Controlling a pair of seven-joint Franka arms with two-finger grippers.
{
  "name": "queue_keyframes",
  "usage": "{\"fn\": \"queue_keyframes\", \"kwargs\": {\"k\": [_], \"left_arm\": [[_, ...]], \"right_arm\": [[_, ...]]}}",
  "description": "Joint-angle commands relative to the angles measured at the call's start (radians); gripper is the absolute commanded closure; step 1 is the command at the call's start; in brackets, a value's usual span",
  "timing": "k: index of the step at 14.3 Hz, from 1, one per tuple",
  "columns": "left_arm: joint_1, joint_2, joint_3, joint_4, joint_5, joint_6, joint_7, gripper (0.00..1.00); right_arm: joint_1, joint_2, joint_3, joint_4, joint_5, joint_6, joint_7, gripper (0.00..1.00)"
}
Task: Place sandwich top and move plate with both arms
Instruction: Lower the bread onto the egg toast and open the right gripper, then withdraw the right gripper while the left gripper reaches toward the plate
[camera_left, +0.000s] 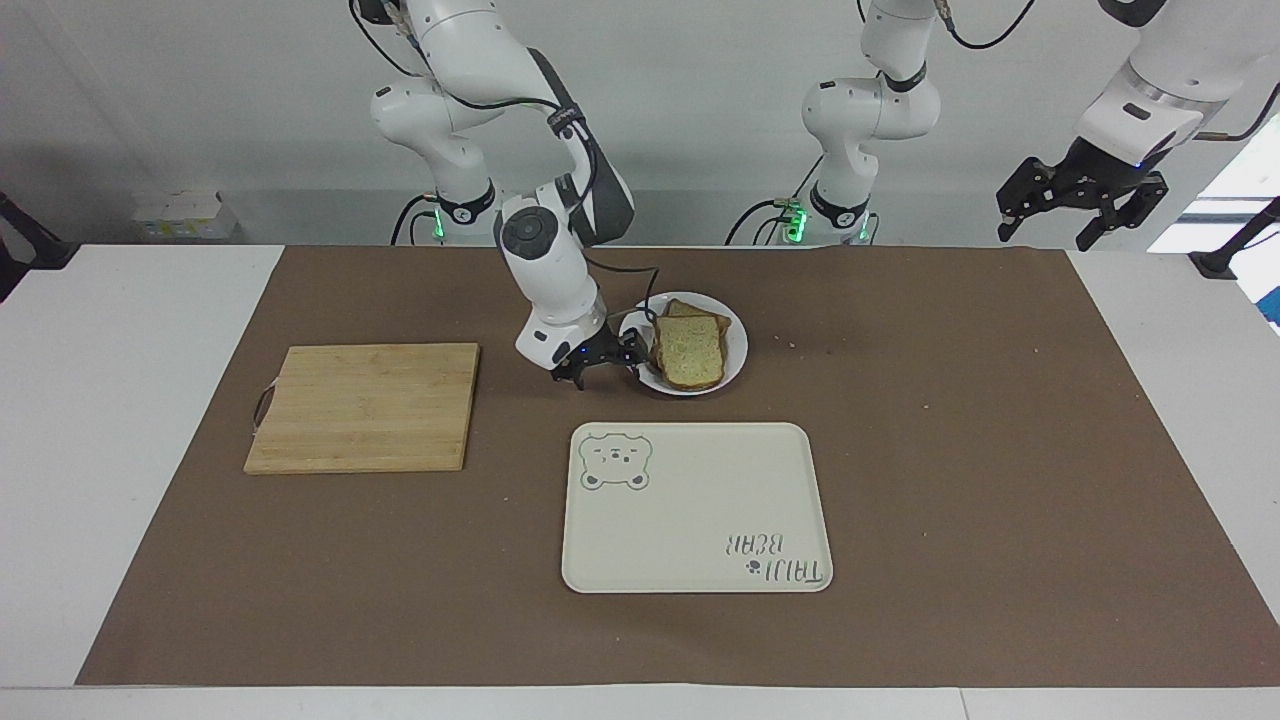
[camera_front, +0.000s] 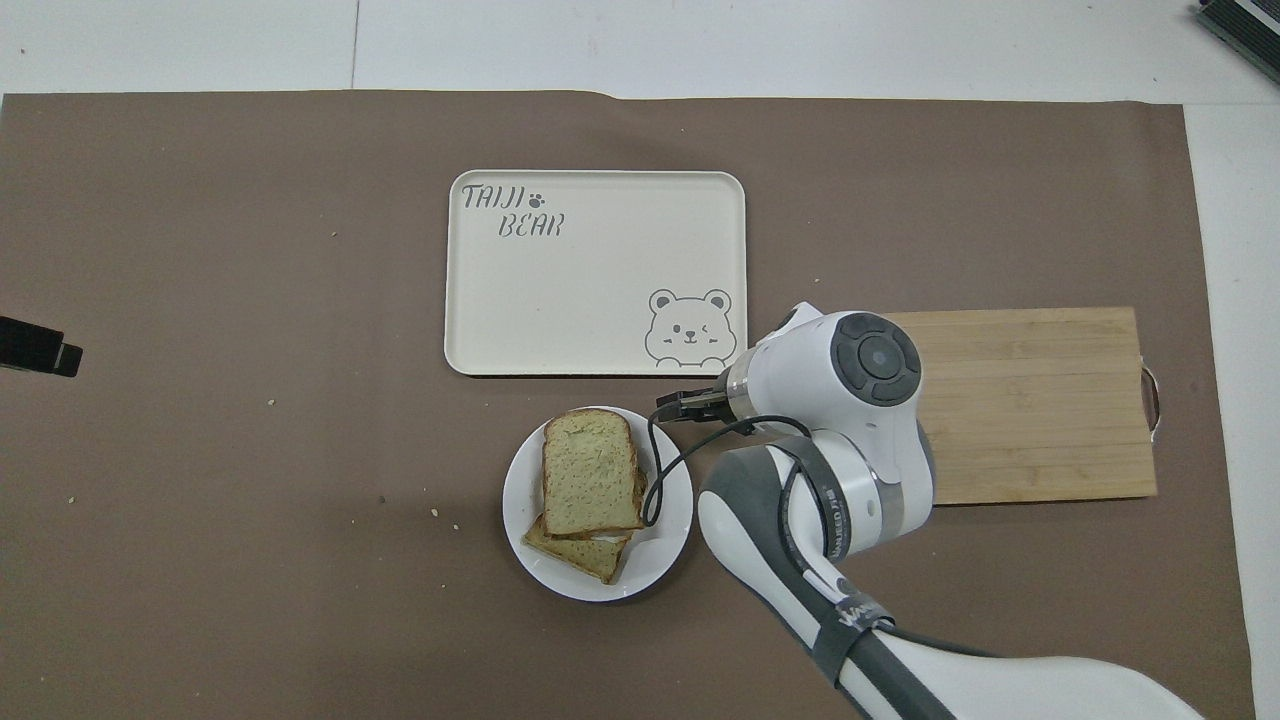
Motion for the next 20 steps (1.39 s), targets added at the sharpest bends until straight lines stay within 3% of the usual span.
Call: {"fn": "queue_keyframes", "kwargs": {"k": [1,7,15,18,20], "left_arm": [[-0.012,-0.029,0.004,-0.035,-0.015,0.005,-0.009,0.00],[-0.004,-0.069,0.005,-0.142,-0.162,0.080,-0.006,0.00],[-0.002,-0.109,0.005,-0.520,-0.510,0.398,0.031,0.00],[0.004,-0.109,0.007,-0.667,-0.688,0.505,0.185,0.00],[0.013,-0.106,0.007,-0.763,-0.807,0.538,0.305,0.00]], "right_arm": [[-0.070,-0.059,0.008,0.010,-0.068,-0.059,-0.004,0.00],[-0.176,-0.114,0.006,0.090,-0.180,-0.209,-0.003,0.00],[-0.278,-0.218,0.006,0.170,-0.208,-0.430,-0.017,0.00],[-0.318,-0.271,0.006,0.188,-0.213,-0.516,-0.018,0.00],[-0.348,-0.275,0.006,0.252,-0.213,-0.607,-0.018,0.00]]}}
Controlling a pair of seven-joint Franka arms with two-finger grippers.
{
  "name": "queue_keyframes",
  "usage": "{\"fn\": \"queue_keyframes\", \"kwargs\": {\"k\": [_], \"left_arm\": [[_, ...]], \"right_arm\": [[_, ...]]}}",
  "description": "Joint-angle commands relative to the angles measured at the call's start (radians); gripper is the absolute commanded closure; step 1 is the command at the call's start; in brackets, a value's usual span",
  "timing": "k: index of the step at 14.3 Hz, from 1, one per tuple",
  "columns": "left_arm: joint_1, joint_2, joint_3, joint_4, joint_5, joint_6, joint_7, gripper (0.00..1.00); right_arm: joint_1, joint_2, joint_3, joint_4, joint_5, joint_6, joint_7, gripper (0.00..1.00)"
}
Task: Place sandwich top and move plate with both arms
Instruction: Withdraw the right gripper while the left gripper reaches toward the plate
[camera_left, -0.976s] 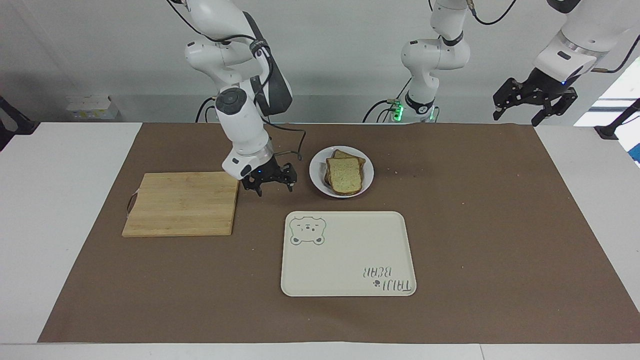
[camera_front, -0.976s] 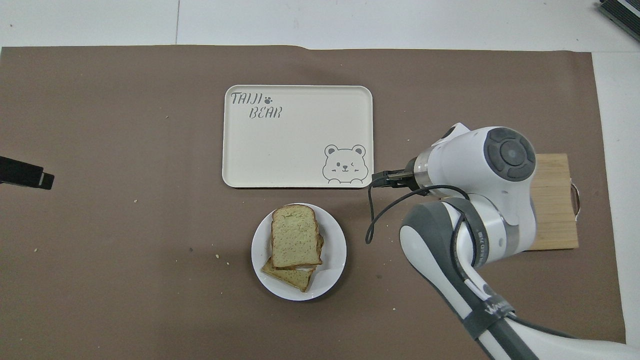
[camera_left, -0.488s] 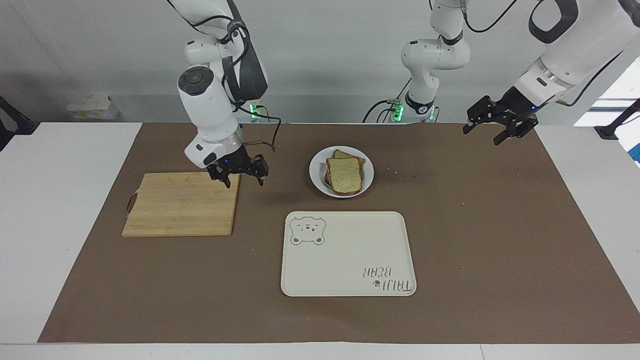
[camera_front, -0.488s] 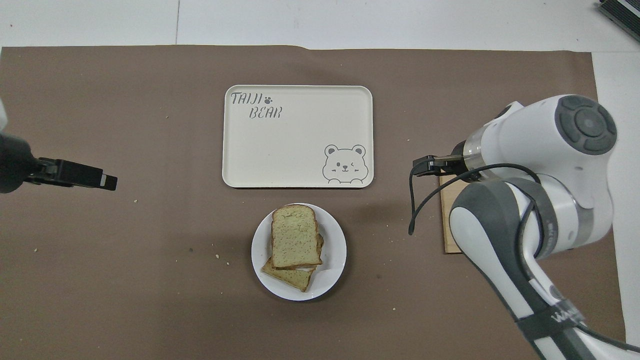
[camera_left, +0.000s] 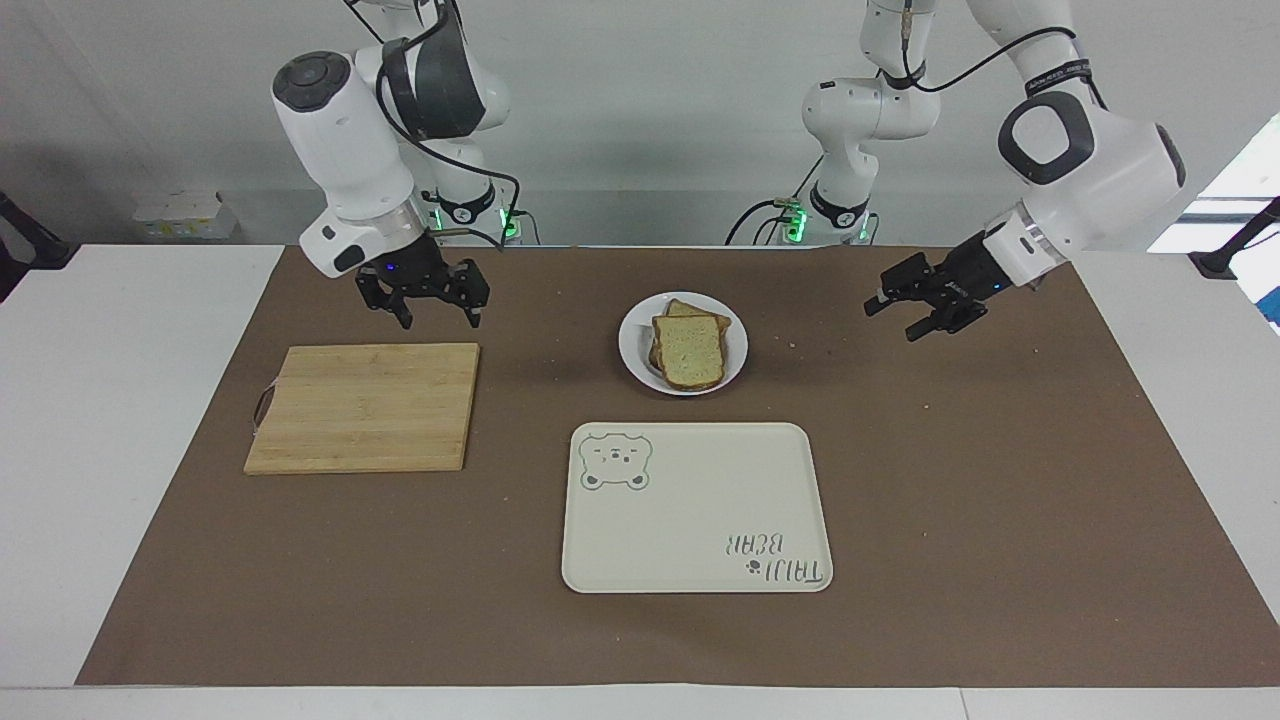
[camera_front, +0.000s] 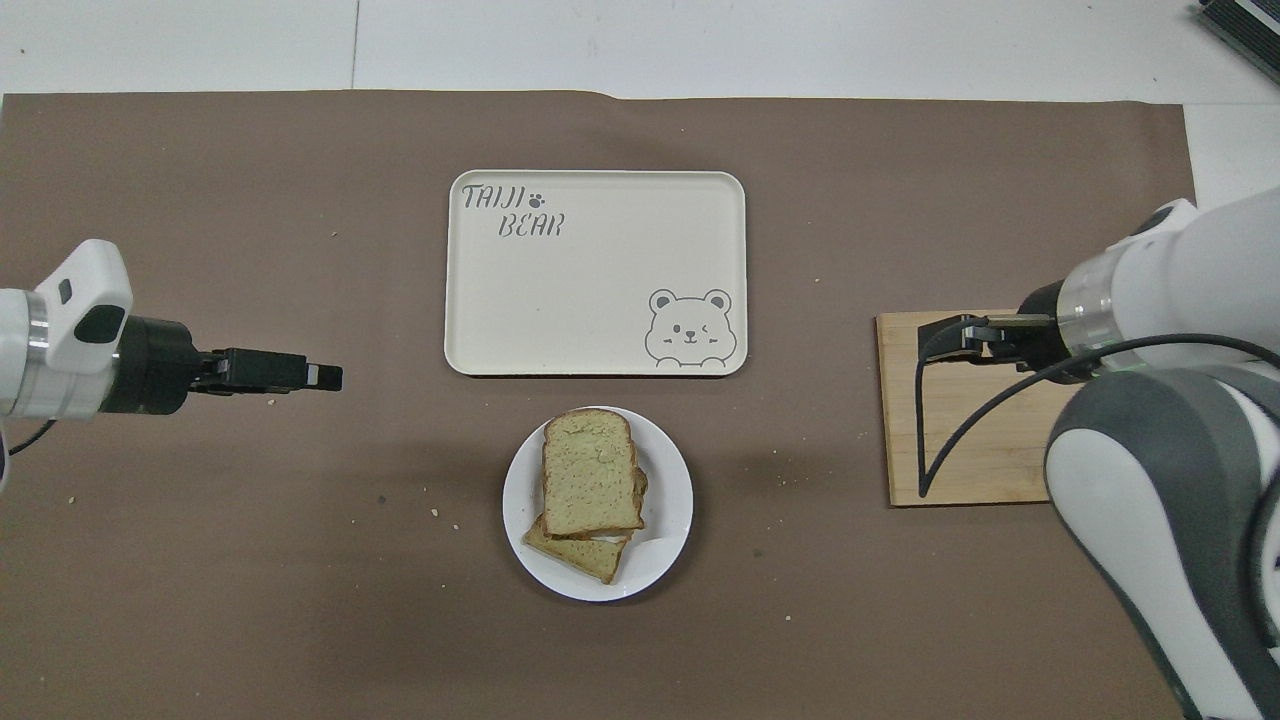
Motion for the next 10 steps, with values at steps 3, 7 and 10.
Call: {"fn": "queue_keyframes", "kwargs": {"k": [3,7,10], "left_arm": [[0.014,-0.038,0.002,-0.284,-0.315,0.117,0.319,0.00],[0.000,-0.031,0.000,-0.416,-0.544,0.140,0.487,0.00],[-0.025,-0.014,0.000,-0.470,-0.661,0.140,0.591,0.00]], "right_arm": [[-0.073,-0.009,0.008,0.131,-0.032,-0.171,-0.017,0.00],[-0.073,-0.021,0.008,0.188,-0.073,-0.263,-0.066,0.00],[-0.088,-0.044,0.009,0.176,-0.073,-0.242,-0.081,0.00]]}}
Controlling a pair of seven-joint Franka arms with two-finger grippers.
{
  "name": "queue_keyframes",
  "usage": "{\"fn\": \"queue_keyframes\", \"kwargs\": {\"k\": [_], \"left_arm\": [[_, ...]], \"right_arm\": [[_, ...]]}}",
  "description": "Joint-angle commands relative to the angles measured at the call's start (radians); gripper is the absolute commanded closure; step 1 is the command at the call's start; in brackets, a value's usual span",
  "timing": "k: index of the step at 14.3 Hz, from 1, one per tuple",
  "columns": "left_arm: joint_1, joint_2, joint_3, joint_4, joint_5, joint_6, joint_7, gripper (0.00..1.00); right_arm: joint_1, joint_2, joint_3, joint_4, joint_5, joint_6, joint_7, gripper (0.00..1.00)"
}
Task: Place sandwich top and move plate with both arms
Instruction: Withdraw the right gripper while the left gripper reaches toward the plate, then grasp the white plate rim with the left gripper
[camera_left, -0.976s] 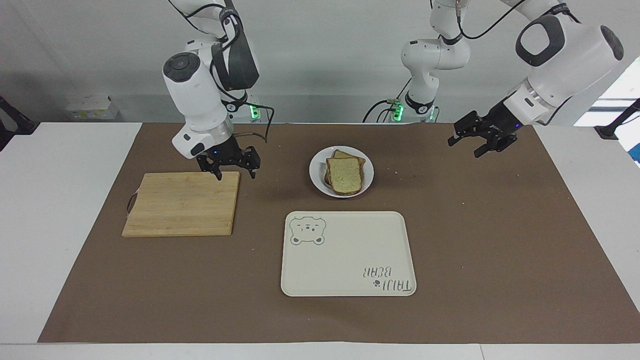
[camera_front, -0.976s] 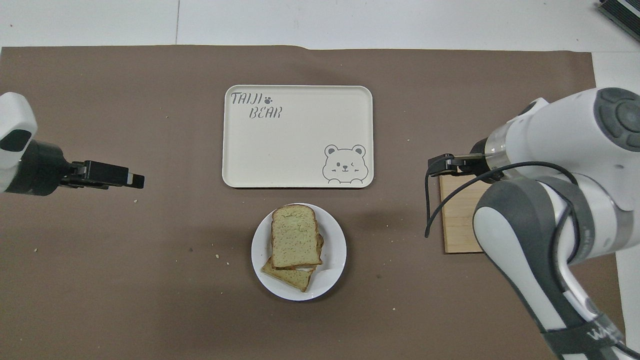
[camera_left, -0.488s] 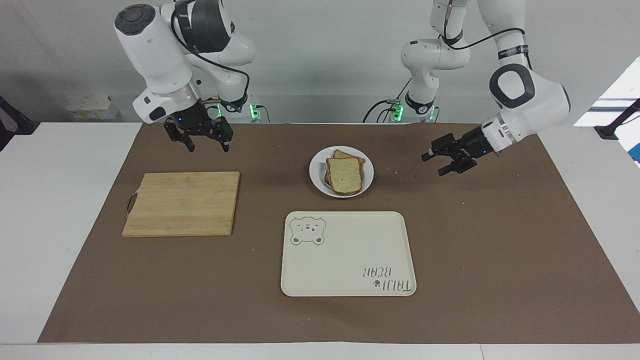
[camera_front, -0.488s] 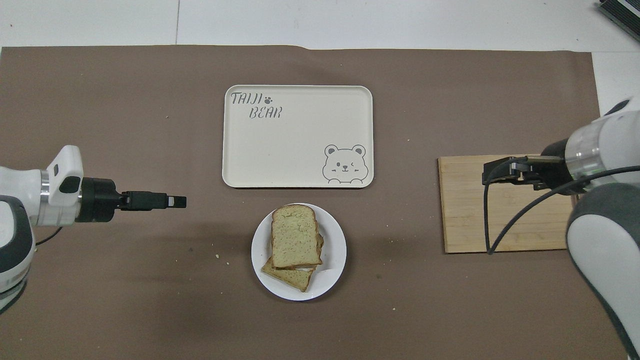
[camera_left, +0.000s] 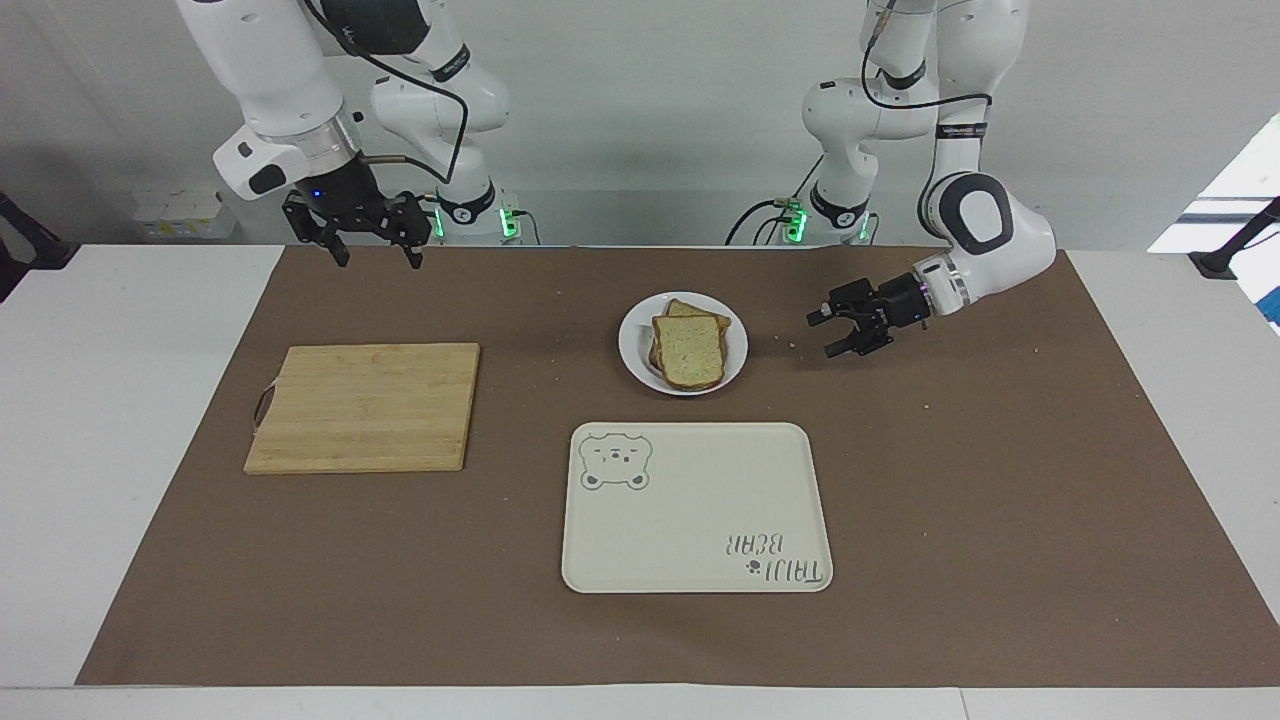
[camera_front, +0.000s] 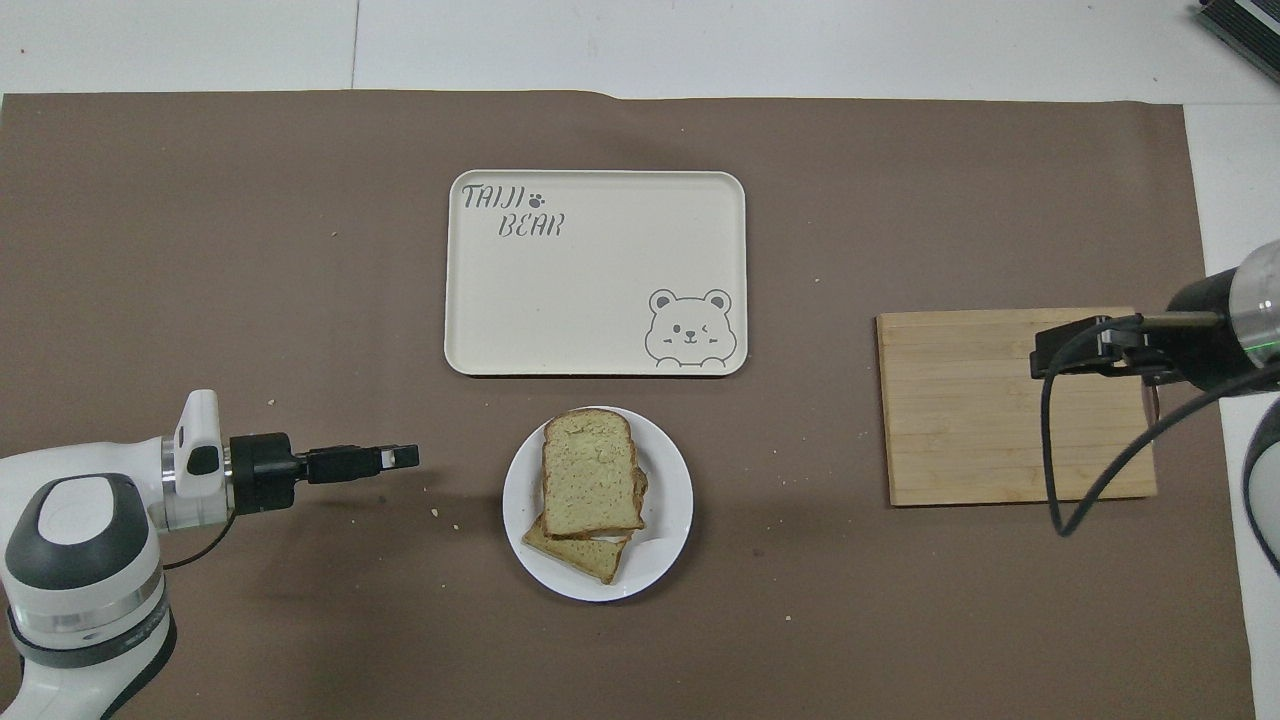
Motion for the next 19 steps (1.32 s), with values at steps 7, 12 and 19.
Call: {"fn": "queue_keyframes", "kwargs": {"k": [7,12,19], "left_arm": [[-0.136,0.091,0.000,-0.145,-0.397,0.026,0.387,0.27],[-0.157,0.097,-0.001,-0.162,-0.469,0.018,0.395,0.36],[-0.205,0.114,-0.001,-0.173,-0.499,0.033,0.398,0.44]], "right_arm": [[-0.051,-0.003,0.010,0.078,-0.090,-0.131,-0.185,0.00],[-0.053,-0.003,0.008,0.085,-0.086,-0.139,-0.187,0.00],[-0.057,-0.012,0.008,0.079,-0.083,-0.130,-0.199,0.00]]}}
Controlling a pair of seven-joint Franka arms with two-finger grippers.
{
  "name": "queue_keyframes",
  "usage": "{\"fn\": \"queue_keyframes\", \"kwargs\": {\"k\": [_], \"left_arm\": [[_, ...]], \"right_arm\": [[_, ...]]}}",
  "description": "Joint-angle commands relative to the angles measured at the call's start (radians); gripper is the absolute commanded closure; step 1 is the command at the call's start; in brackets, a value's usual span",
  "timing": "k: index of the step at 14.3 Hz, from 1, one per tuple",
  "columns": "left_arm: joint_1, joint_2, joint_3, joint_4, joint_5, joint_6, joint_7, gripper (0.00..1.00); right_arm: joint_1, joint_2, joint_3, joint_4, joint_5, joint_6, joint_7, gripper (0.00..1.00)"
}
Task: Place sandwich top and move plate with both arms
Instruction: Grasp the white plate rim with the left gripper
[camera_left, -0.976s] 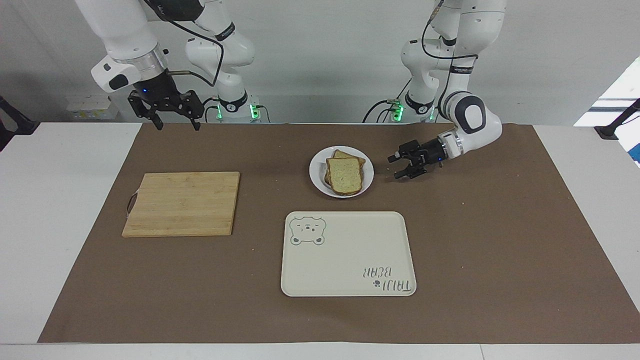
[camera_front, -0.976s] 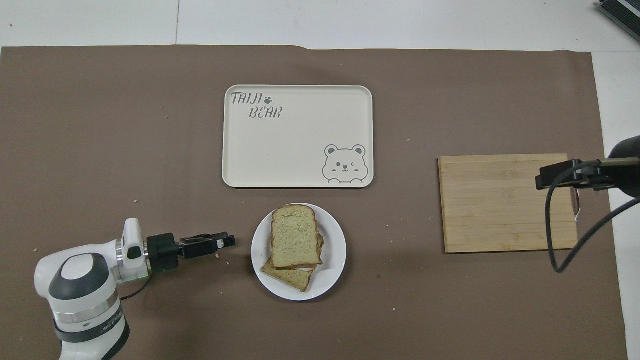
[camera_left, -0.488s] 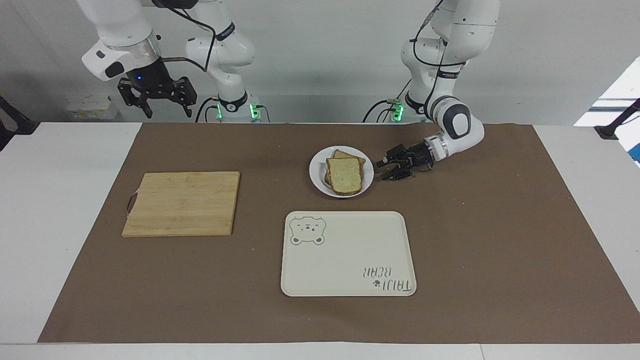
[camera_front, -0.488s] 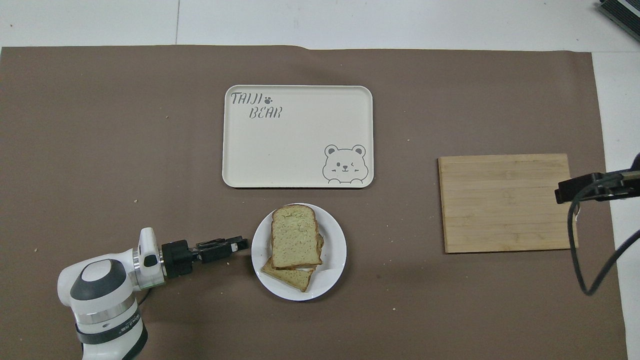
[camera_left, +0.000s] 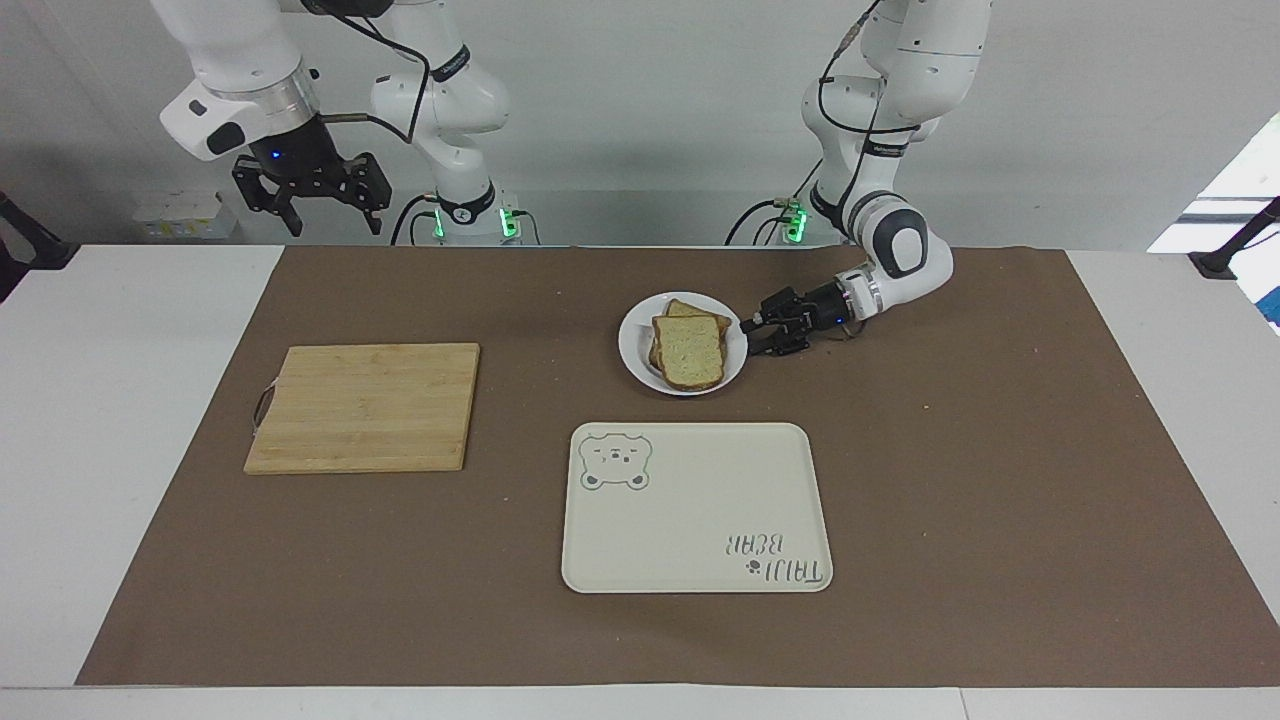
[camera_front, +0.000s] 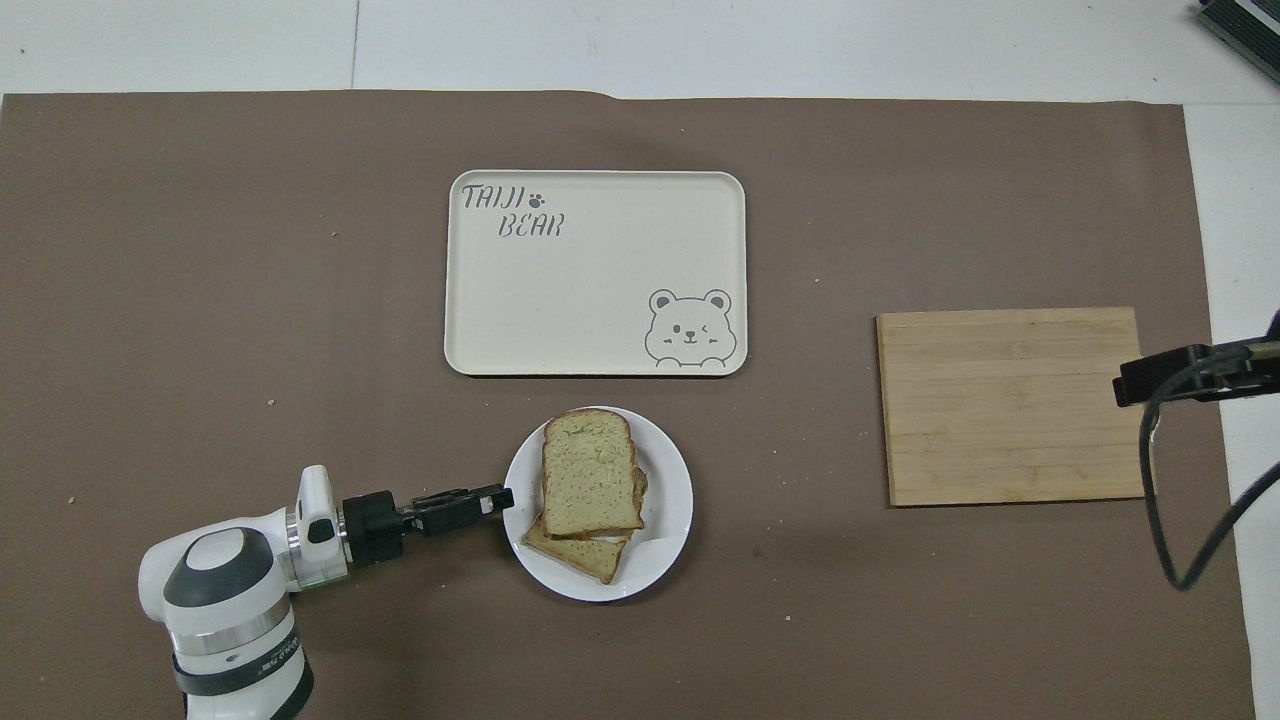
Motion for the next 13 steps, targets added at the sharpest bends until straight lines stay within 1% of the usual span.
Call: {"fn": "queue_keyframes", "kwargs": {"k": [1,2,3,5,8,11,12,13], "left_arm": [[-0.029,-0.002,0.010,-0.019,-0.030,0.031,0.029,0.50],[-0.037,0.000,0.010,-0.019,-0.031,0.052,0.029,0.68],[-0.057,0.000,0.010,-0.019,-0.044,0.069,0.027,0.76],[-0.069,0.001,0.010,-0.019,-0.079,0.081,0.026,0.81],[-0.078,0.003,0.010,-0.018,-0.081,0.092,0.026,0.81],[-0.080,0.004,0.009,-0.016,-0.081,0.103,0.024,0.82],[-0.086,0.004,0.009,-0.016,-0.082,0.103,0.024,0.89],[-0.086,0.004,0.010,-0.016,-0.082,0.103,0.024,1.00]], "right_arm": [[-0.010,-0.007,0.007,0.004,-0.014,-0.006,-0.035,0.00],[-0.010,-0.007,0.007,0.004,-0.014,-0.006,-0.036,0.00],[-0.010,-0.002,0.007,0.008,-0.015,-0.003,-0.038,0.00],[-0.012,0.004,0.007,0.013,-0.029,-0.004,-0.042,0.00],[-0.010,0.007,0.010,0.014,-0.026,-0.038,-0.042,0.00],[-0.009,0.003,0.009,0.014,-0.014,-0.032,-0.044,0.00],[-0.010,0.003,0.006,0.014,-0.012,-0.027,-0.042,0.00],[-0.012,-0.001,0.002,0.013,-0.014,-0.024,-0.042,0.00]]}}
